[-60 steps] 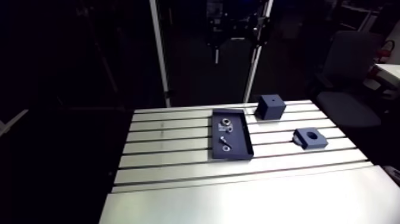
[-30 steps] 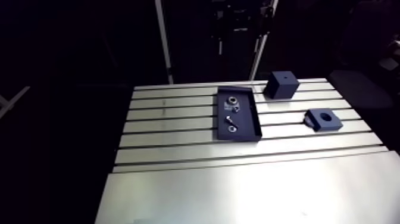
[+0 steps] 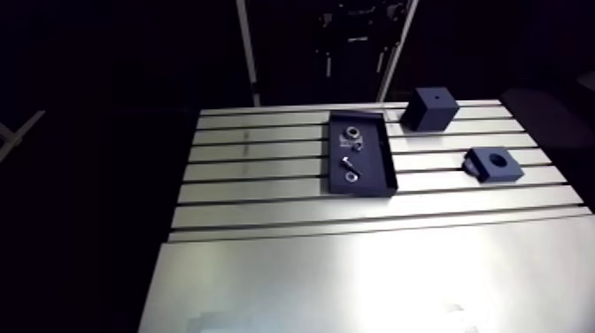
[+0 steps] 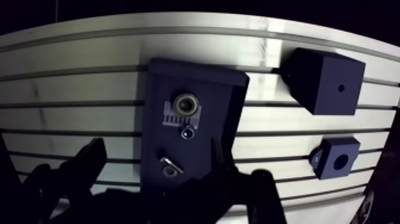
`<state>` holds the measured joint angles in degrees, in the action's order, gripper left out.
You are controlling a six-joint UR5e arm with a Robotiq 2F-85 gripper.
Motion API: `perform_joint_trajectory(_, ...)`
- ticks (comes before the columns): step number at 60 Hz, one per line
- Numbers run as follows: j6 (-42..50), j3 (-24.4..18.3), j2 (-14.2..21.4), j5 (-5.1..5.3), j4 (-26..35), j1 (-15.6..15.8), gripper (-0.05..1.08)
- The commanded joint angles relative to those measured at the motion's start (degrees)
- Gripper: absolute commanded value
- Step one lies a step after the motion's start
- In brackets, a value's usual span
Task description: Pick up the bearing and press it into the housing until flush.
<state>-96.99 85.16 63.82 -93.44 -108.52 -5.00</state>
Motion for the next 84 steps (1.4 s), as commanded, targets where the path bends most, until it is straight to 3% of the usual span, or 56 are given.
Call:
perform_joint_trajectory(1,-0.6,0.4,-1.3,0.22,-1.8,-0.5,0.22)
perform_joint_trajectory(16,-1.2,1.9,-1.4,0.32,-2.1,-1.1,0.27)
perform_joint_trajectory(30,-2.3,4.5,-1.6,0.42,-6.4,-1.8,0.34)
perform_joint_trajectory(71,-2.3,7.7,-3.8,0.5,-10.7,-2.0,0.37)
perform_joint_trajectory(84,-2.3,7.9,-4.8,1.29,-12.4,-2.1,0.37)
